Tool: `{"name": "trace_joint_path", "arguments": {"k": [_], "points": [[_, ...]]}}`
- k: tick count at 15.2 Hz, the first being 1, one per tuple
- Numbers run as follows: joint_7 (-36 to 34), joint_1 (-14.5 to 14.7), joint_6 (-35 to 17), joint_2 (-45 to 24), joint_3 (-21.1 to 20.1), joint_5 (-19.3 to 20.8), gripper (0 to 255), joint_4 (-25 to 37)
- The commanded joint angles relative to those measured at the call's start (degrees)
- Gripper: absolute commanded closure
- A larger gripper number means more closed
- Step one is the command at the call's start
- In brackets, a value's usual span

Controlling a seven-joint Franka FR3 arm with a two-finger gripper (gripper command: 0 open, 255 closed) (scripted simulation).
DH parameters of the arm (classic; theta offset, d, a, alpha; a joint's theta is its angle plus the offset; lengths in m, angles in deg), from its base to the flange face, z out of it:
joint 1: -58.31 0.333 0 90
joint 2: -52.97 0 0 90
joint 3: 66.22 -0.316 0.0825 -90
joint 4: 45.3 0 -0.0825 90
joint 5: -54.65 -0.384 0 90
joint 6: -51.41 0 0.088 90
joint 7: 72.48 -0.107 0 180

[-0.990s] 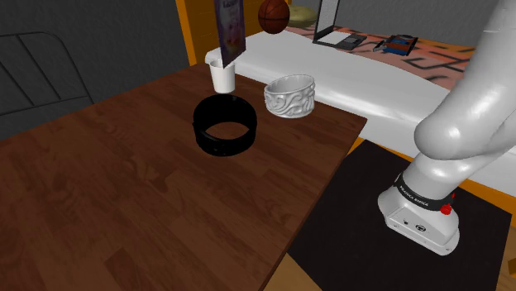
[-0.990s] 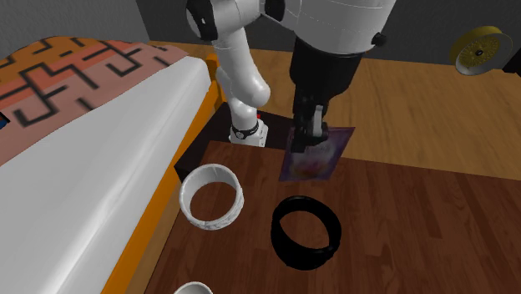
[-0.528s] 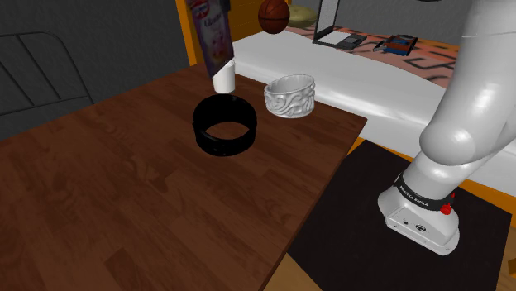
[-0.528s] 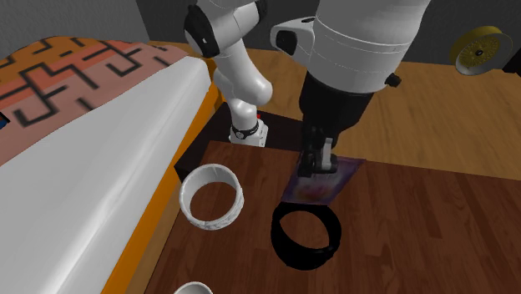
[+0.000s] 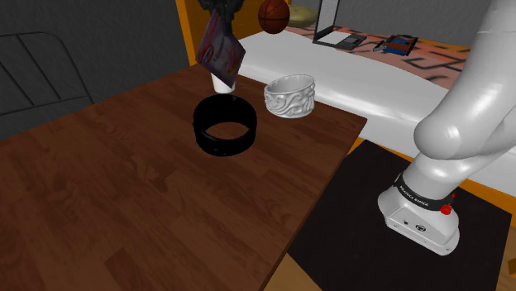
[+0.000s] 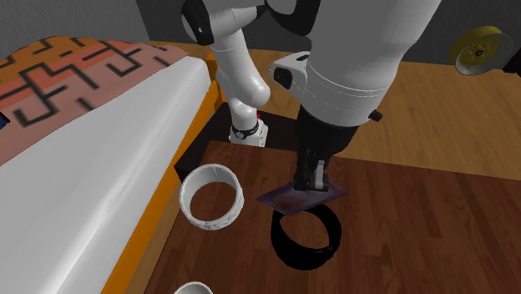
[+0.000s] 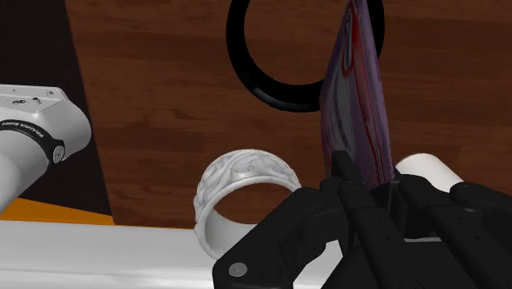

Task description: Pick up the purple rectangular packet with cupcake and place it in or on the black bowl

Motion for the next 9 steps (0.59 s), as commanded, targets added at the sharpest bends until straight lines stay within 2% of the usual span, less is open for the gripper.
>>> {"name": "trace_joint_path", "arguments": {"k": [1, 9], "points": [[0.30, -2.14, -2.23, 1.04, -0.83, -1.09, 255, -2.71], [2.03, -9.68, -9.70, 5.10, -4.00, -5.05, 255, -11.60]]}}
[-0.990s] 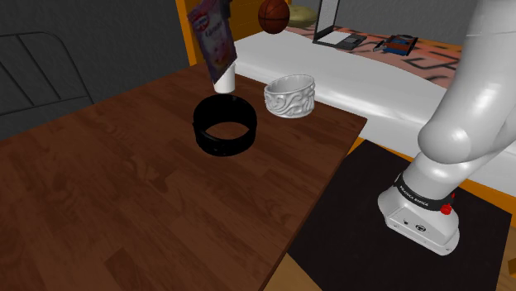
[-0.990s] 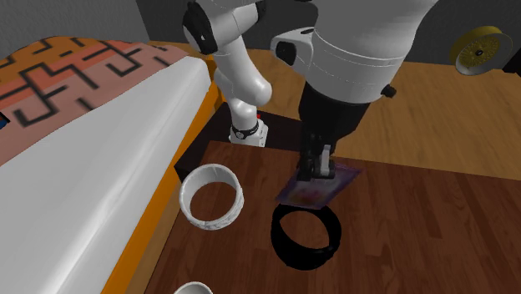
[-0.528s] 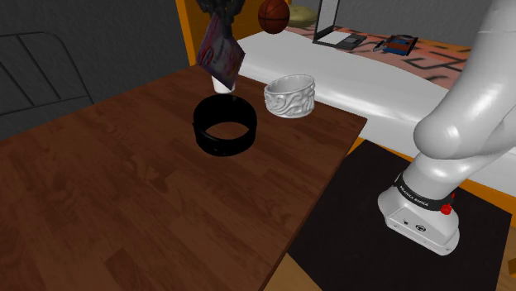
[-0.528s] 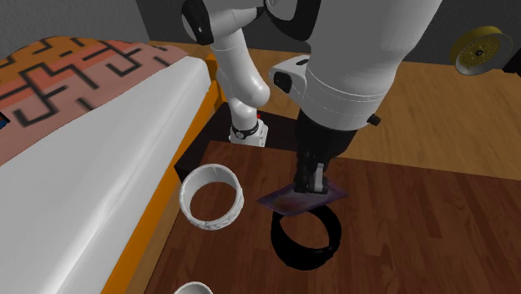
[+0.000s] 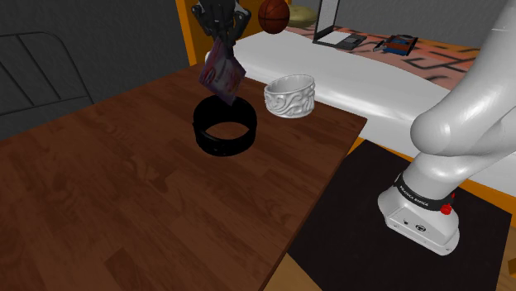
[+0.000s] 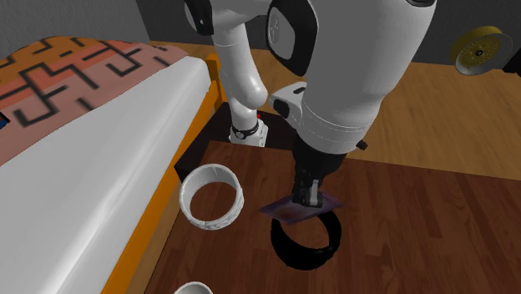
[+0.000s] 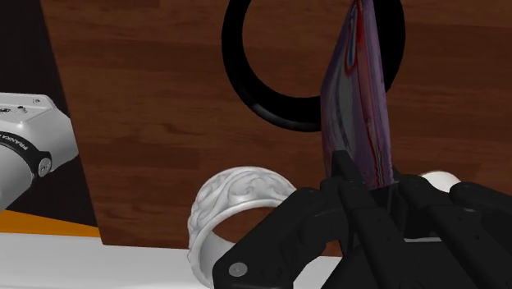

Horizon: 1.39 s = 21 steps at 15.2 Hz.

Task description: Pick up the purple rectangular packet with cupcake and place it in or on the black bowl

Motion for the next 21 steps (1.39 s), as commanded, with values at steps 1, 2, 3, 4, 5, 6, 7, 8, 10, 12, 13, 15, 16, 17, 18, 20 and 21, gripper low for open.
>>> {"name": "trace_joint_path", "arguments": {"k": [1, 2, 3, 4, 5, 6, 7, 8, 10, 12, 13, 15, 16, 17, 18, 20, 21], "points": [[0.13, -0.49, -0.79, 0.17, -0.14, -0.18, 255, -0.80], [0.12, -0.47, -0.79, 0.16, -0.13, -0.17, 255, -0.80], [0.12, -0.47, -0.79, 0.16, -0.13, -0.16, 255, -0.80], [0.12, -0.47, -0.79, 0.16, -0.13, -0.16, 255, -0.79], [0.12, -0.47, -0.79, 0.16, -0.13, -0.16, 255, -0.79], [0.12, -0.47, -0.79, 0.16, -0.13, -0.16, 255, -0.79], [0.12, -0.47, -0.79, 0.16, -0.13, -0.16, 255, -0.79], [0.12, -0.47, -0.79, 0.16, -0.13, -0.16, 255, -0.79], [0.08, -0.42, -0.78, 0.13, -0.11, -0.14, 0, -0.79], [0.08, -0.43, -0.79, 0.14, -0.12, -0.15, 0, -0.80], [0.08, -0.43, -0.79, 0.14, -0.12, -0.15, 0, -0.80], [-0.66, 2.08, 1.63, -1.23, 0.91, 1.16, 0, 2.00], [-1.41, 4.83, 4.12, -2.65, 2.04, 2.53, 0, 4.97], [-2.16, 7.74, 6.72, -4.16, 3.11, 4.03, 0, 8.16], [-2.69, 10.22, 8.83, -5.35, 4.08, 5.22, 0, 10.83], [-2.67, 10.24, 8.82, -5.32, 4.12, 5.19, 0, 10.83], [-2.68, 10.23, 8.82, -5.32, 4.11, 5.19, 0, 10.82]]}}
